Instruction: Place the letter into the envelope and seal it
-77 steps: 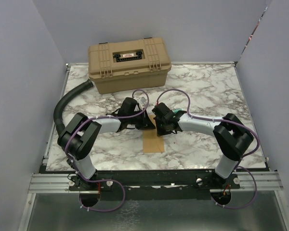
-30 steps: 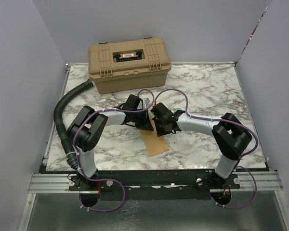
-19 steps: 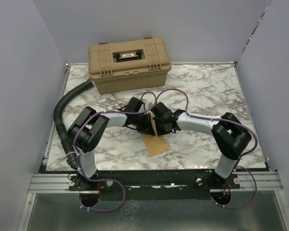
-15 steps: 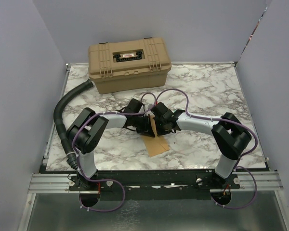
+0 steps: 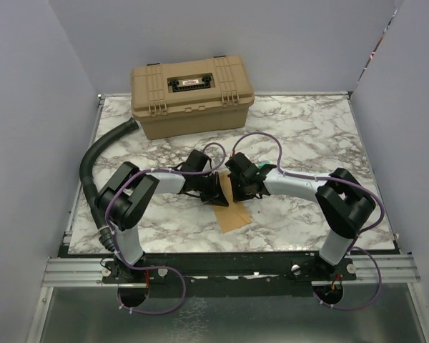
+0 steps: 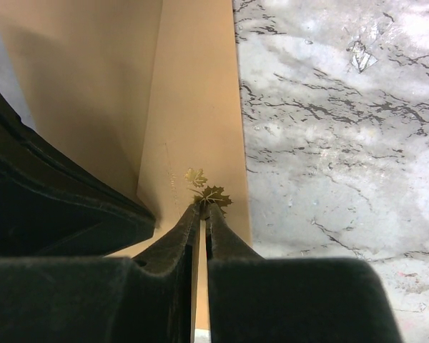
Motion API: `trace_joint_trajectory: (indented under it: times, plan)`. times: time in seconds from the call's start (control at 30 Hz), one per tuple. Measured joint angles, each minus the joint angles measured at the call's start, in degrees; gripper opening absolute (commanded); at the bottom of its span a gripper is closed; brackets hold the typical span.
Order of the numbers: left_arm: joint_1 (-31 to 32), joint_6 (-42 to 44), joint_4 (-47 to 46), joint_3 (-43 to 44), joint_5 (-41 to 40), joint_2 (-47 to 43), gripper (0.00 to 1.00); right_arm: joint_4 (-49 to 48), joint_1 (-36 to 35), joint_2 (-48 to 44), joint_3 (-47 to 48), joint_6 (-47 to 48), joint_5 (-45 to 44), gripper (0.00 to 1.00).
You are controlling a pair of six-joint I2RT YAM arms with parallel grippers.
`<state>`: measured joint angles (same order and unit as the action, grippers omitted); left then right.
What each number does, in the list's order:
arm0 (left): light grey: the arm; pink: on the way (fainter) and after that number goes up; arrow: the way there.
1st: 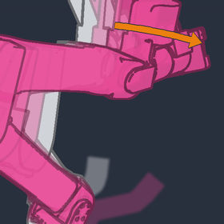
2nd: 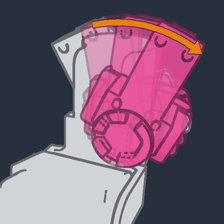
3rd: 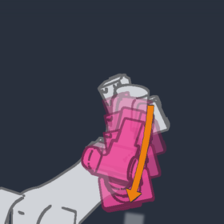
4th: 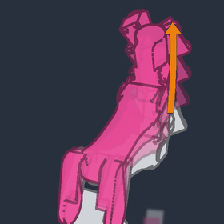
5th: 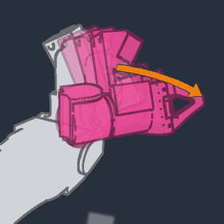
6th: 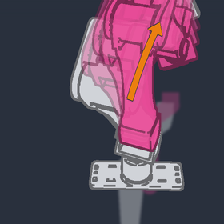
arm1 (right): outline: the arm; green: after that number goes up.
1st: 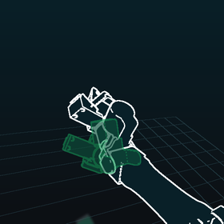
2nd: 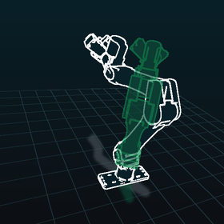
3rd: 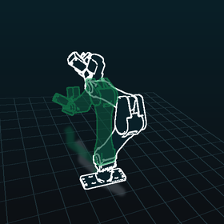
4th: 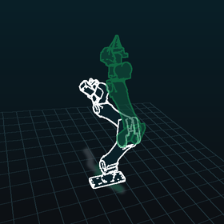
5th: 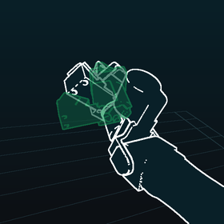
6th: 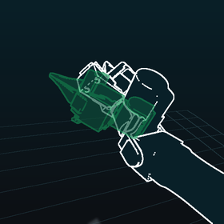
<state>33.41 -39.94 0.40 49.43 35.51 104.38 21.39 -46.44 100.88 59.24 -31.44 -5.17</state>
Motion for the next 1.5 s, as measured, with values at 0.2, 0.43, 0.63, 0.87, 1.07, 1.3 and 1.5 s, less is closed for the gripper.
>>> trace_joint_trajectory:
  times: [0.2,0.43,0.63,0.87,1.07,1.3,1.5]
  plan:
    - [-1.01,-4.26,-1.44,-0.74,-0.20,-0.11,0.00,-0.39,0.00,-0.07,-0.22,0.02,0.00,0.07]
    - [-6.34,-8.35,-1.49,-3.61,-3.10,-3.06,0.00,-0.42,0.00,-0.07,-0.22,0.11,-0.02,0.07]
    - [-7.41,-7.37,-1.25,-3.82,-4.39,-4.96,0.00,-1.64,0.00,-0.83,-1.03,1.75,0.28,0.08]
    - [-6.86,-6.80,-6.67,-1.95,-1.60,-5.05,0.00,-3.32,0.00,-1.64,-1.95,6.10,0.98,0.10]
    - [-6.62,-7.50,-13.29,2.71,0.35,0.13,0.00,-4.55,0.00,-2.10,-2.19,8.50,0.83,0.12]
    - [-6.56,-6.27,-13.55,3.80,-0.13,5.07,0.00,-5.66,0.00,-3.10,-1.99,8.00,0.52,0.13]
    - [-6.69,-5.66,-12.48,4.09,-0.46,6.49,0.00,-4.96,0.00,-2.60,0.28,4.83,0.31,0.19]
